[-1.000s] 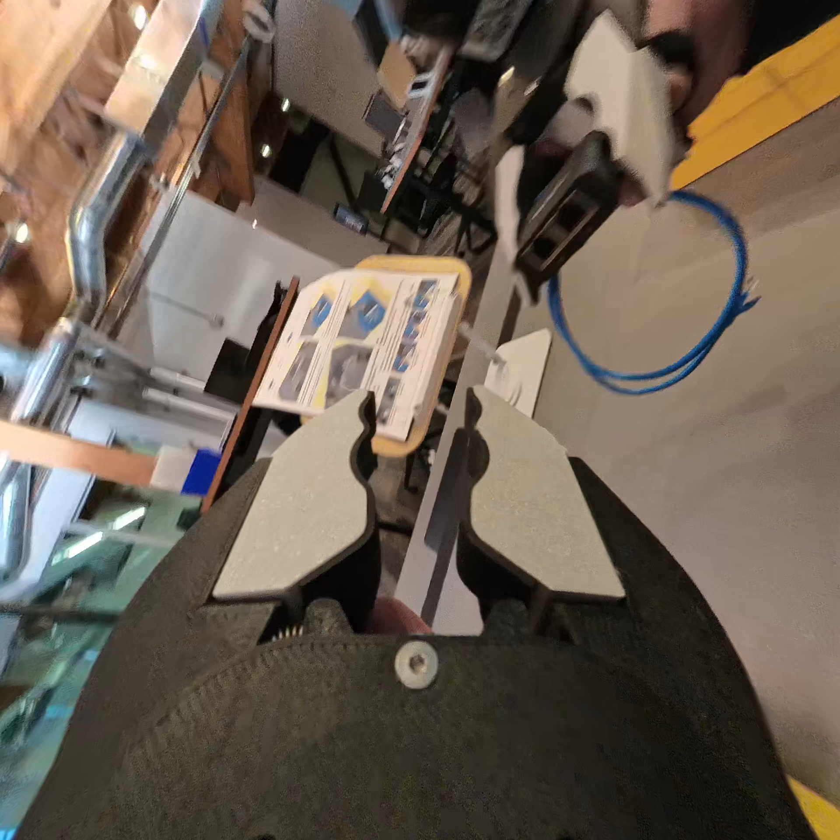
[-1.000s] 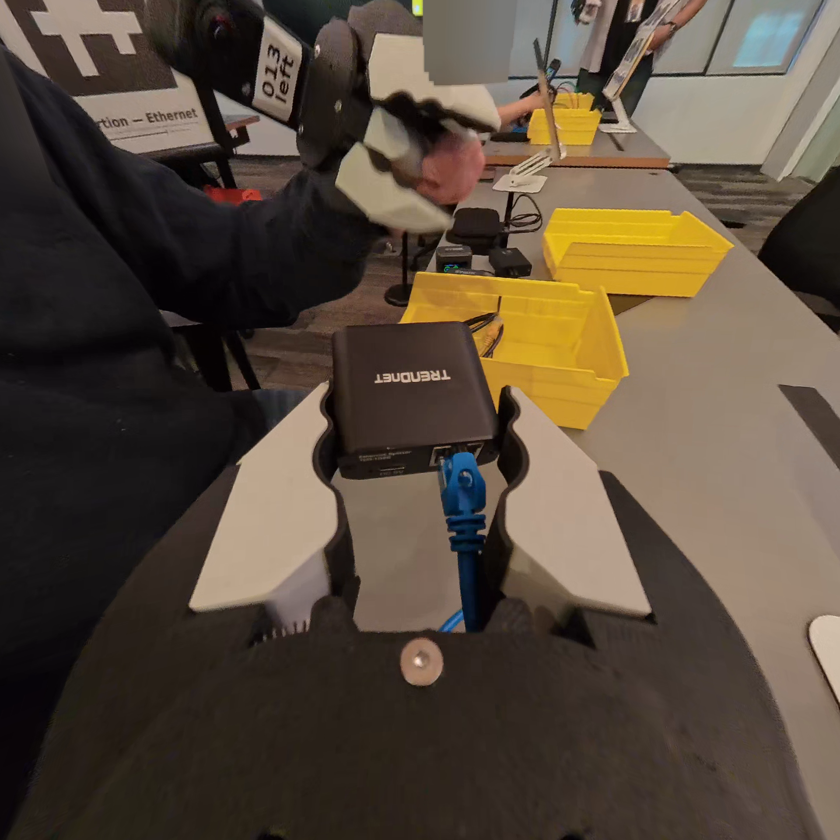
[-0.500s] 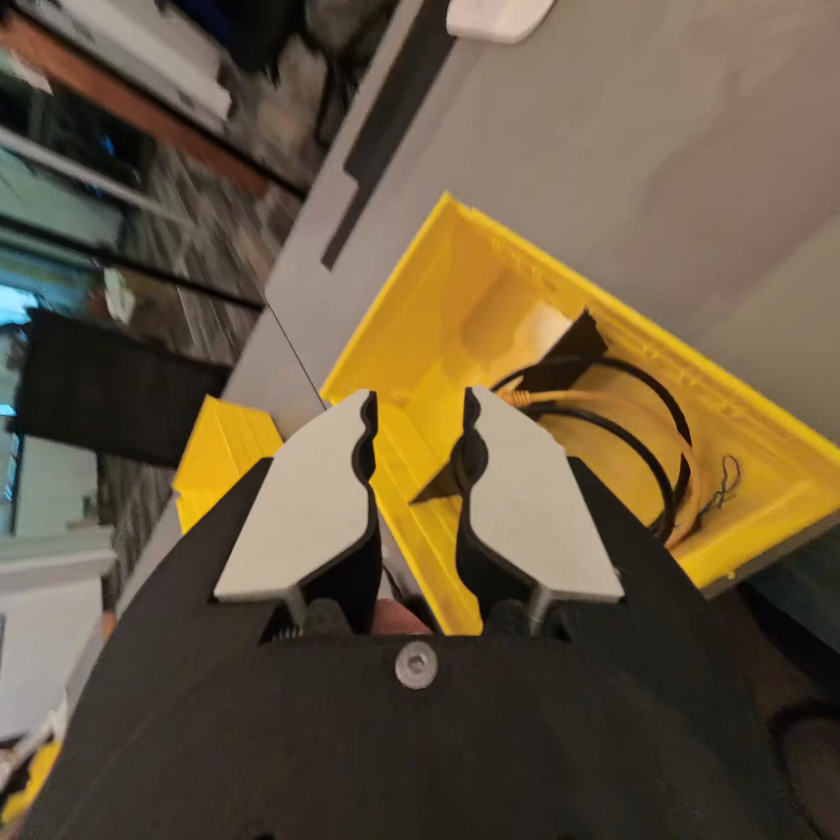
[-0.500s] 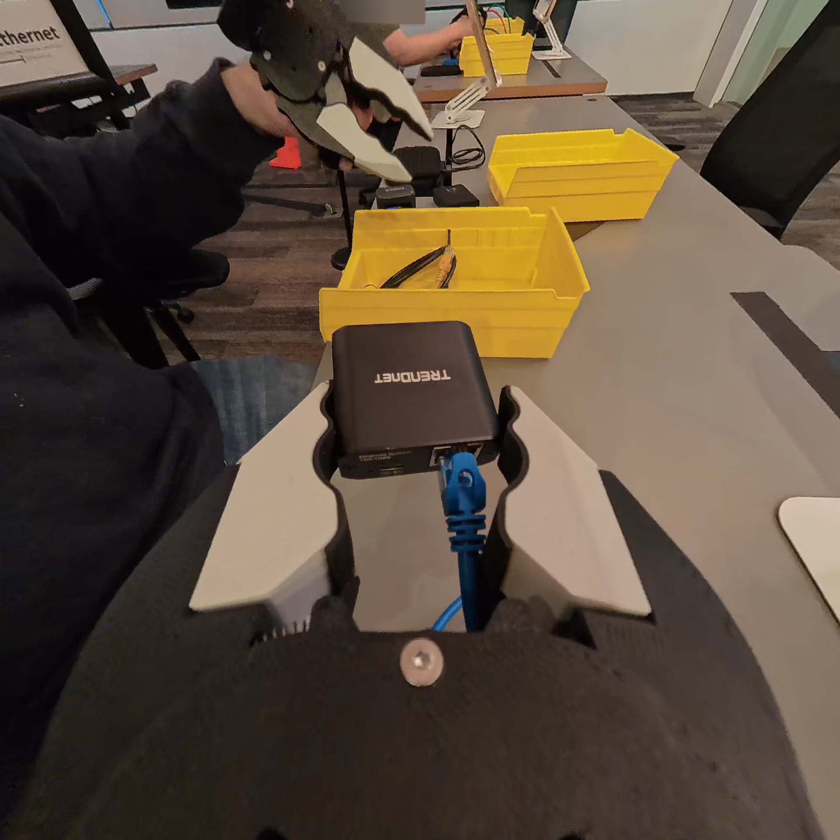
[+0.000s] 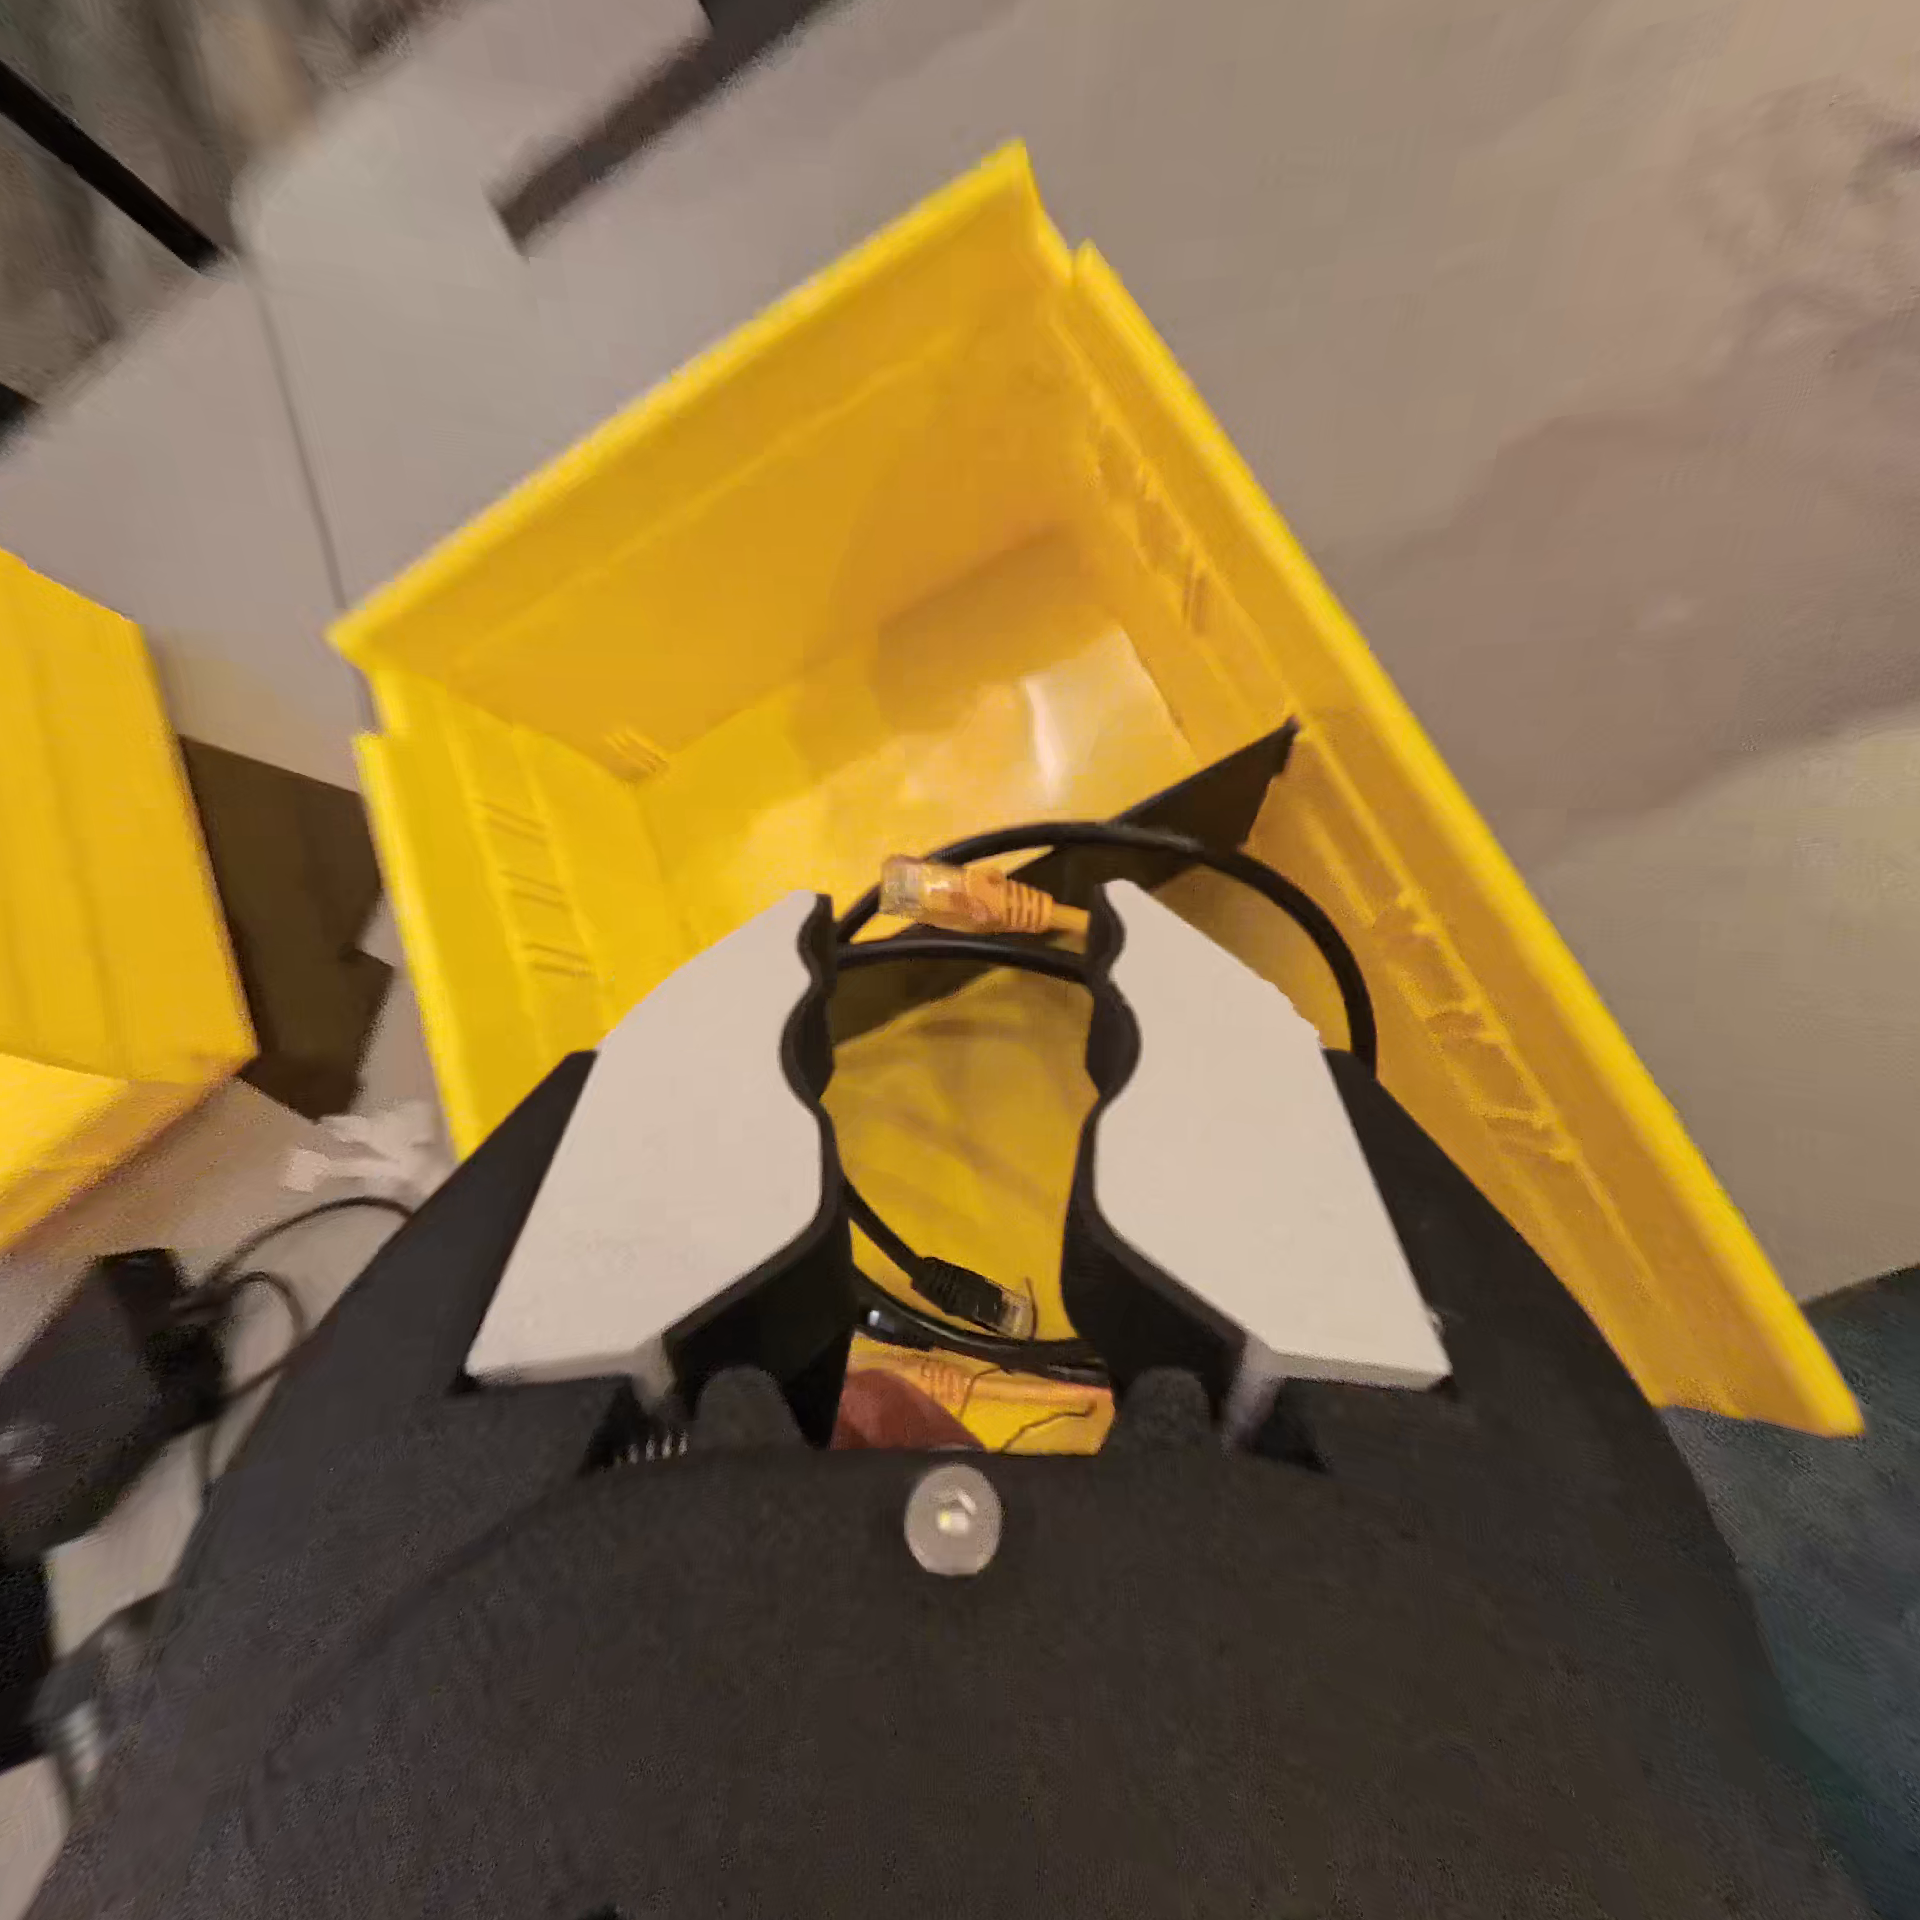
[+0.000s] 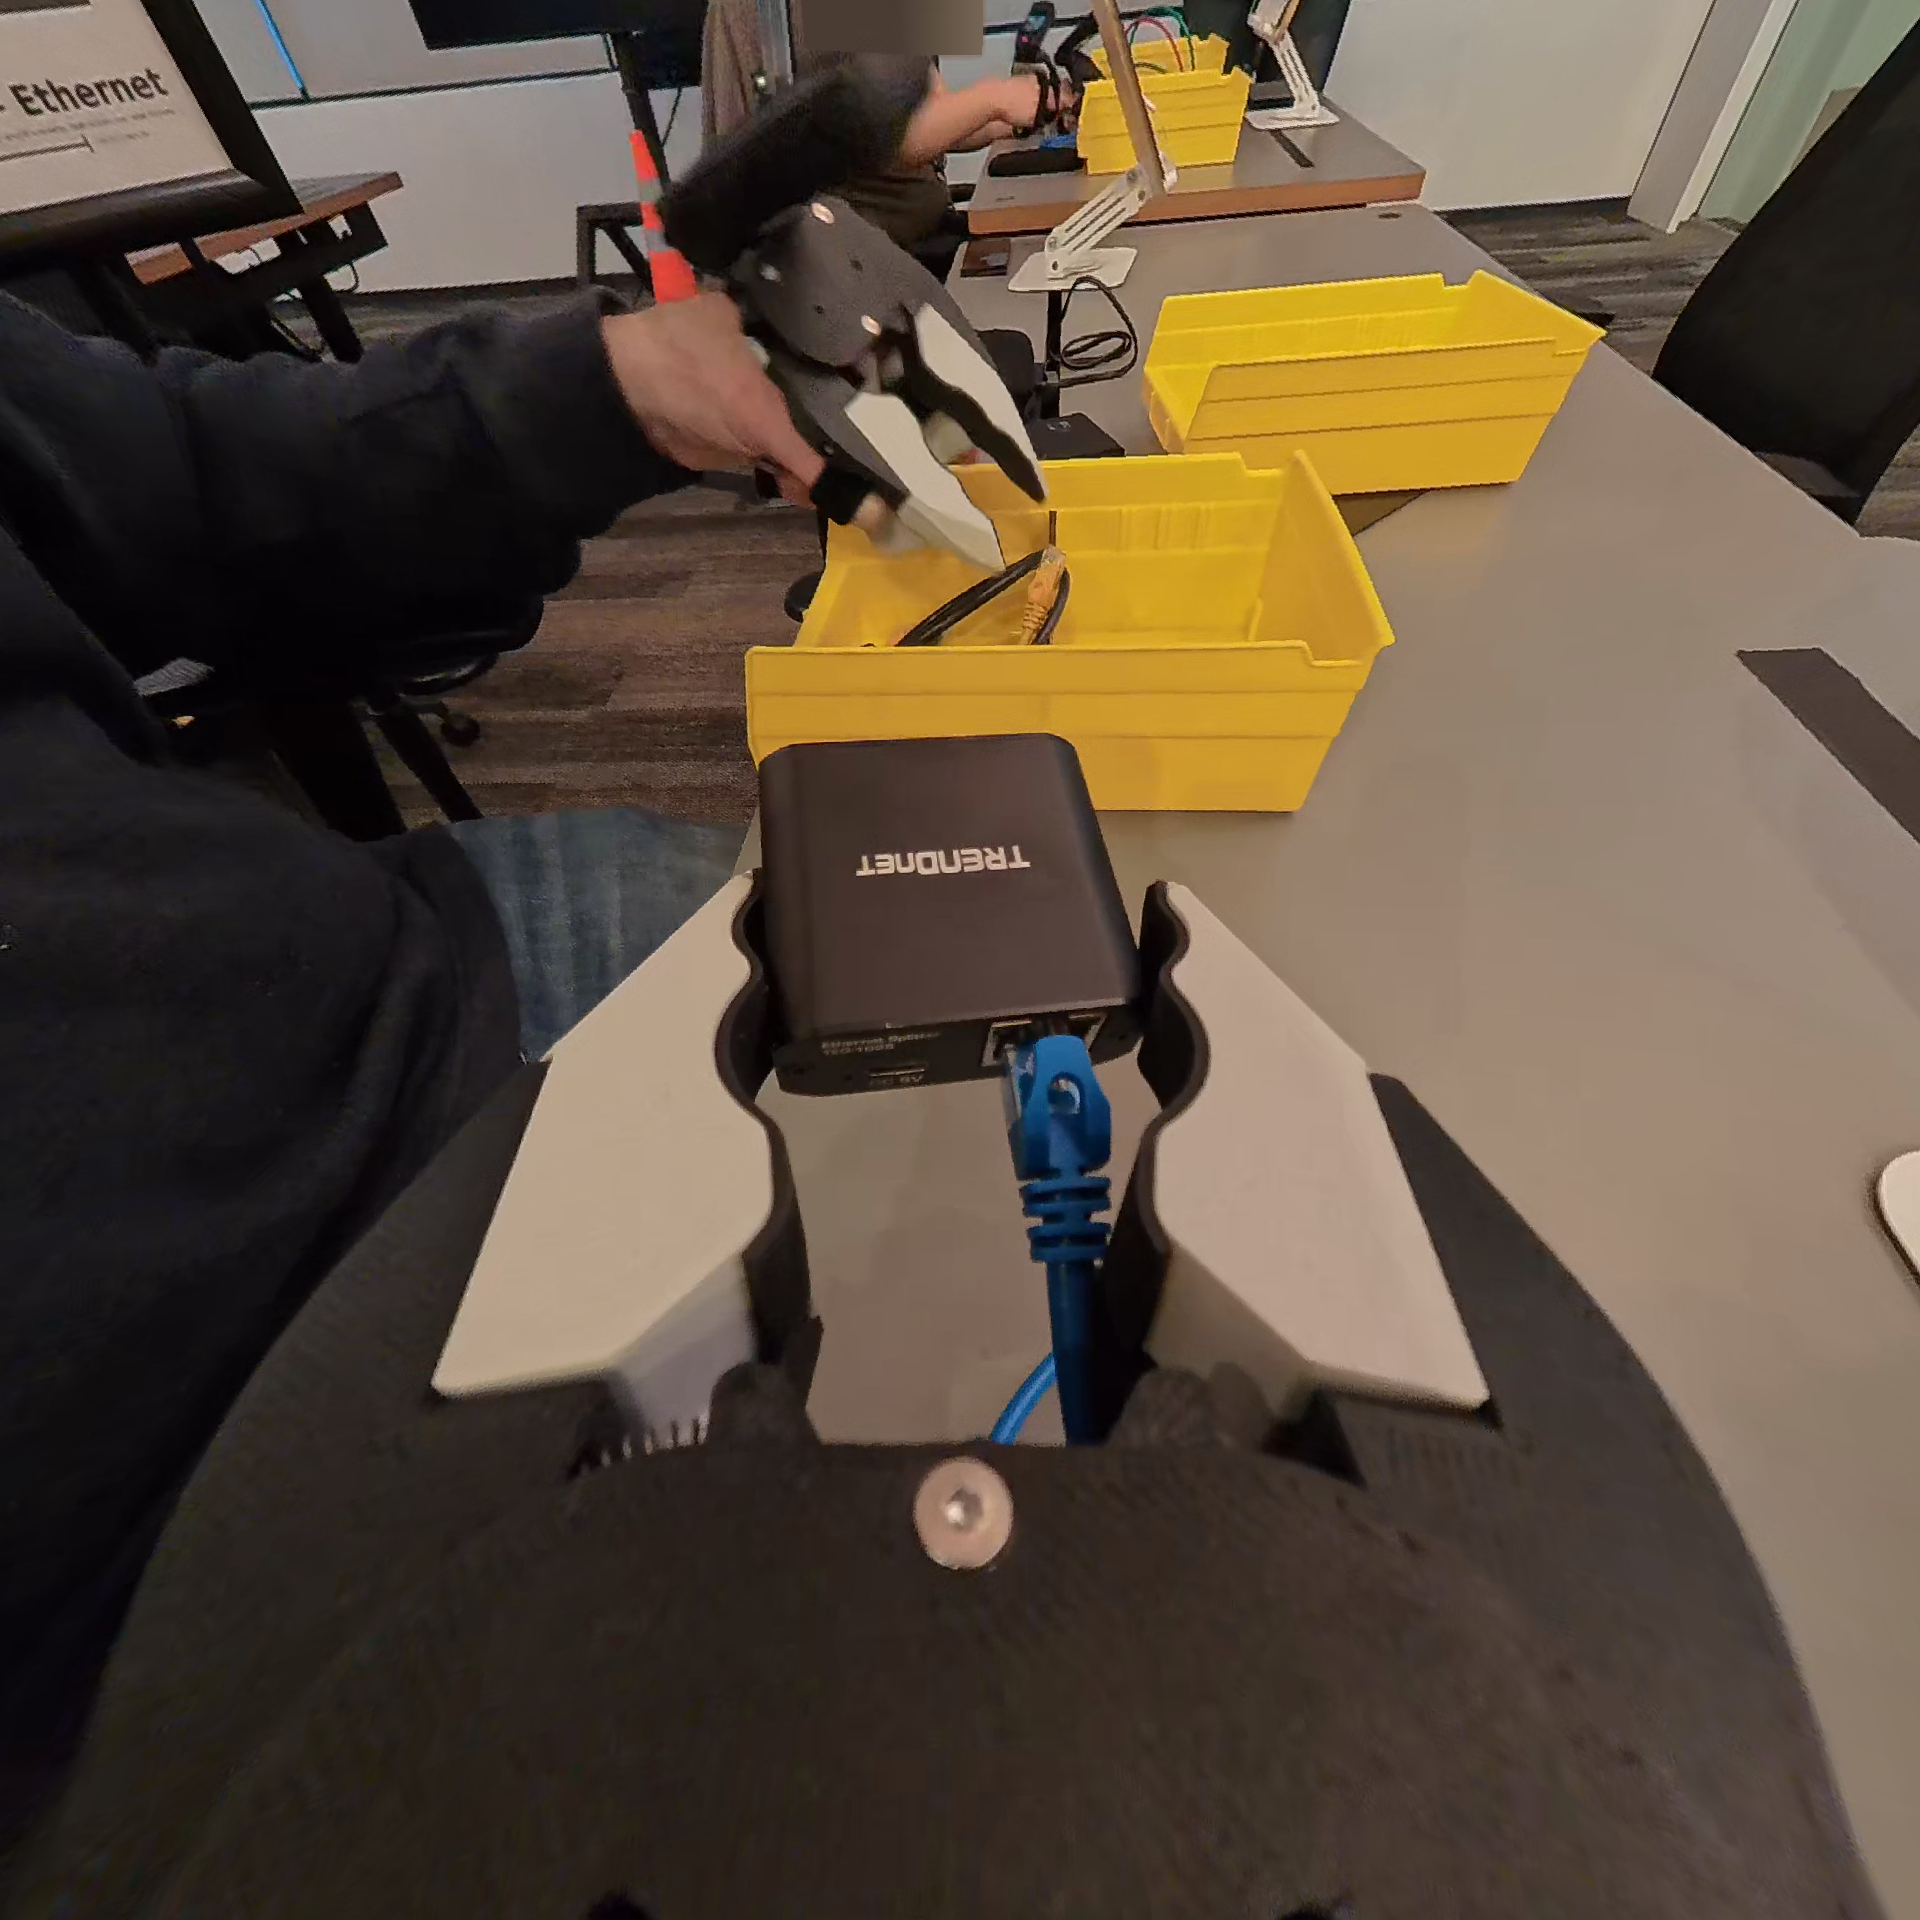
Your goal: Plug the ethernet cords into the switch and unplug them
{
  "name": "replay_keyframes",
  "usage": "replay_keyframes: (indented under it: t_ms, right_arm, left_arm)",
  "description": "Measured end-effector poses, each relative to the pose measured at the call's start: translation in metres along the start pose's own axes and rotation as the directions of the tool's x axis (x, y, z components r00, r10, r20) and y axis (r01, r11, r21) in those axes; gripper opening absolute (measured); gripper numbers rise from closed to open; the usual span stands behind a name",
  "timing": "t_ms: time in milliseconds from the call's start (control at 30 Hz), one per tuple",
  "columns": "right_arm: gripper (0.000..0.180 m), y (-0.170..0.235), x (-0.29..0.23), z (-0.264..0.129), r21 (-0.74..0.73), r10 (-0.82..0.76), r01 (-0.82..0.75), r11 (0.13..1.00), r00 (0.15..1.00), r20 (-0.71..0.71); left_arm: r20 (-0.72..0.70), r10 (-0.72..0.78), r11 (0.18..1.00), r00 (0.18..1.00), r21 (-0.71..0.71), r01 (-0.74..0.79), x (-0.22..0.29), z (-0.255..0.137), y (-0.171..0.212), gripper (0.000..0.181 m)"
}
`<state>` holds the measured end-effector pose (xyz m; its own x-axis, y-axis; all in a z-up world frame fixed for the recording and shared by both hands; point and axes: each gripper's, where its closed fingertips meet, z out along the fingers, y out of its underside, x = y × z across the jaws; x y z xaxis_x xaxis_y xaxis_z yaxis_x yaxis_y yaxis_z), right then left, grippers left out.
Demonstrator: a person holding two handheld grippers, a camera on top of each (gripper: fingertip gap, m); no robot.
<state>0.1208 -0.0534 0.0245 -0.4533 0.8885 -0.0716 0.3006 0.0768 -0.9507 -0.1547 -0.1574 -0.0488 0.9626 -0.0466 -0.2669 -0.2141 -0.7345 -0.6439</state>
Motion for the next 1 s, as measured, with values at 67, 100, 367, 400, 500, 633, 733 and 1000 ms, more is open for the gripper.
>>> replay_keyframes:
  t_ms: [67, 100, 367, 400, 500, 633, 733, 1000]
  right_arm:
    - [0.070, 0.001, -0.002, 0.002, -0.006, -0.008, 0.008, 1.000, 1.000, 0.006]
    - [0.070, 0.001, -0.002, 0.003, -0.010, -0.010, 0.010, 1.000, 1.000, 0.005]
    - [0.070, 0.004, 0.000, 0.003, 0.000, 0.001, -0.001, 1.000, 1.000, 0.011]
    - [0.070, 0.004, 0.000, 0.003, -0.001, 0.002, -0.002, 1.000, 1.000, 0.011]
    - [0.070, 0.005, 0.001, 0.003, 0.000, 0.006, -0.006, 1.000, 1.000, 0.009]
    - [0.070, 0.006, 0.002, 0.002, -0.001, 0.008, -0.008, 1.000, 1.000, 0.006]
    - [0.070, 0.005, 0.001, 0.002, 0.002, 0.009, -0.009, 1.000, 1.000, 0.008]
    - [0.070, 0.005, 0.000, 0.003, 0.000, 0.008, -0.008, 1.000, 1.000, 0.011]
  left_arm:
    - [-0.011, -0.042, 0.999, 0.999, -0.035, 0.041, -0.006, 0.014, 0.009, 0.047]
    - [-0.021, -0.047, 0.997, 0.999, -0.061, 0.046, -0.005, 0.019, 0.014, 0.048]
    - [0.014, -0.021, 1.000, 1.000, -0.017, 0.021, -0.004, 0.026, 0.013, 0.028]
    - [0.026, -0.011, 1.000, 1.000, 0.002, 0.011, -0.006, 0.024, 0.012, 0.026]
    - [0.016, -0.002, 1.000, 1.000, 0.020, 0.002, -0.003, 0.020, 0.010, 0.025]
    - [0.018, -0.001, 0.996, 1.000, 0.089, -0.001, -0.004, 0.004, 0.000, 0.025]
    - [0.019, -0.013, 0.989, 1.000, 0.149, 0.010, -0.009, -0.013, -0.009, 0.025]
    - [-0.053, -0.084, 0.949, 0.995, 0.300, 0.096, -0.020, -0.060, -0.027, 0.024]
